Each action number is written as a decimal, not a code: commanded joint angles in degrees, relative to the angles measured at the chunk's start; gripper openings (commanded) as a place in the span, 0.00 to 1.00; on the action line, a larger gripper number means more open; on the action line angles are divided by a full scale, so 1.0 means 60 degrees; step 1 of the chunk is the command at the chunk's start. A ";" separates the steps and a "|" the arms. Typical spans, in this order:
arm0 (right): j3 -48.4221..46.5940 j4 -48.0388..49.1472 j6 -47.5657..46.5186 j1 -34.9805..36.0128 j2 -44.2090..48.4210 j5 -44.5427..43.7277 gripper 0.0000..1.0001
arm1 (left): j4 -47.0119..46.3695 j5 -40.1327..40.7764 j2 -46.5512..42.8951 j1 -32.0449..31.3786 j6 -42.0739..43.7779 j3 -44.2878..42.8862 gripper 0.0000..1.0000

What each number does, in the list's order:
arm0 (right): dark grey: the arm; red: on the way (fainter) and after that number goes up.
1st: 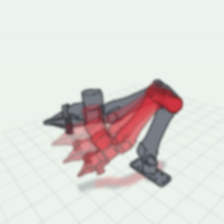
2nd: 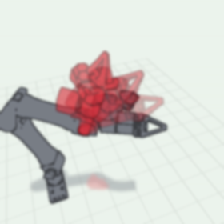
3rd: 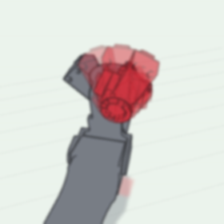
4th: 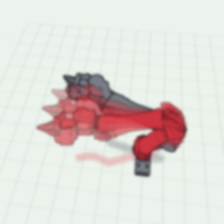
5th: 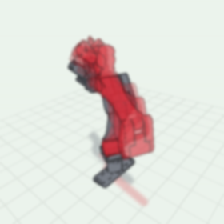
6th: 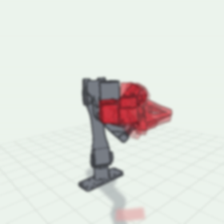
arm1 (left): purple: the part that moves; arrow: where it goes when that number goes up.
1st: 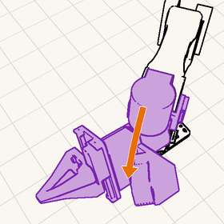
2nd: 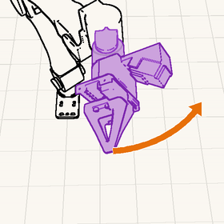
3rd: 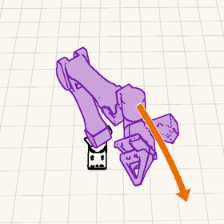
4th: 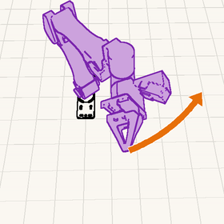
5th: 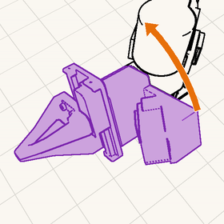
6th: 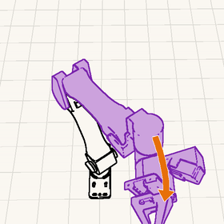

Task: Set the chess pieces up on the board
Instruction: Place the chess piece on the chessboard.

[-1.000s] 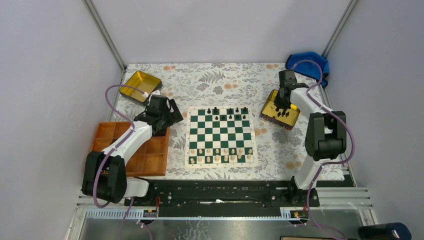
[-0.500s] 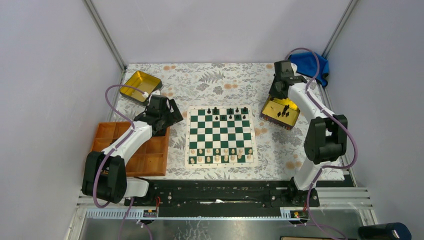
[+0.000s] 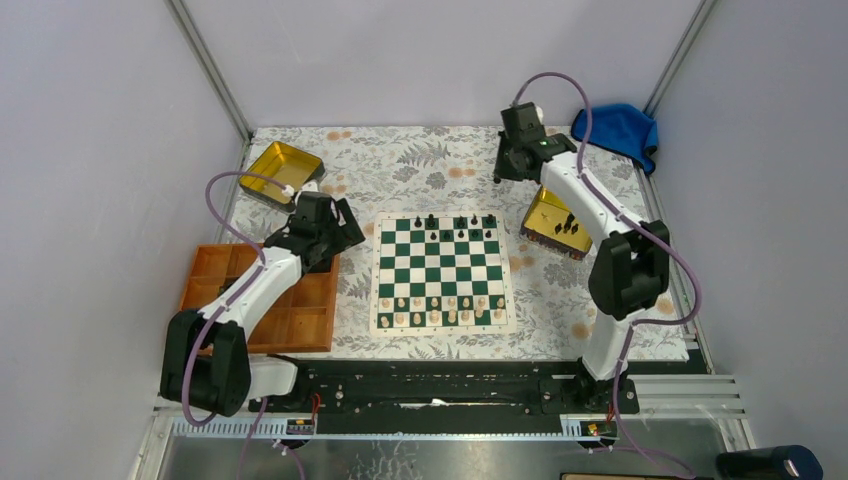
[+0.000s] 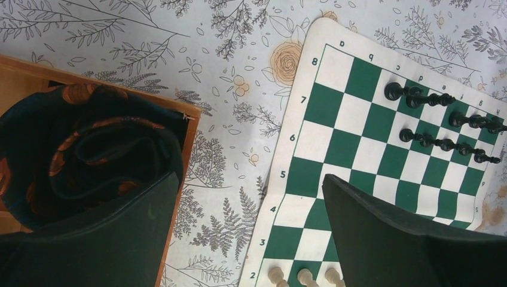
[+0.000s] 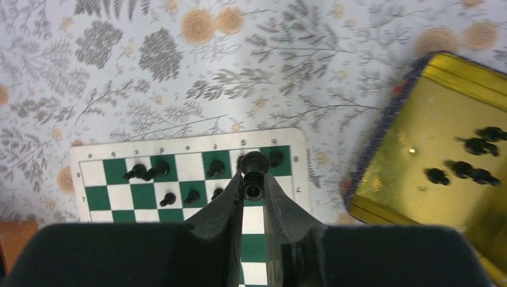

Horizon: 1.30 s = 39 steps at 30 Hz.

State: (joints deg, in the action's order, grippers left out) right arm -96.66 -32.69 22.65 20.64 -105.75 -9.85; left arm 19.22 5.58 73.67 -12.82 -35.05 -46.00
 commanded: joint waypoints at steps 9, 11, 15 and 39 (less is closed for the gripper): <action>-0.2197 -0.0908 -0.0433 0.1463 -0.1516 0.0450 0.00 | -0.0095 0.0235 -0.0519 -0.0044 -0.0113 0.0357 0.99; -0.2429 -0.1013 -0.0450 0.1570 -0.1697 0.0493 0.00 | -0.0067 0.0254 -0.0554 -0.0046 -0.0113 0.0370 0.99; -0.2679 -0.1169 -0.0476 0.1735 -0.1960 0.0569 0.00 | -0.0064 0.0242 -0.0596 -0.0046 -0.0121 0.0400 0.99; -0.2856 -0.1364 -0.0633 0.2099 -0.2756 0.1023 0.00 | -0.0097 0.0130 -0.0357 -0.0046 -0.0154 0.0355 0.99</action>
State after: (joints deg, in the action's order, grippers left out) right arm -110.83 -40.07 20.16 32.12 -121.32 -5.63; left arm 19.27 5.56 71.13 -12.82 -35.44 -44.01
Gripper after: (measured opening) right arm 0.204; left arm 0.987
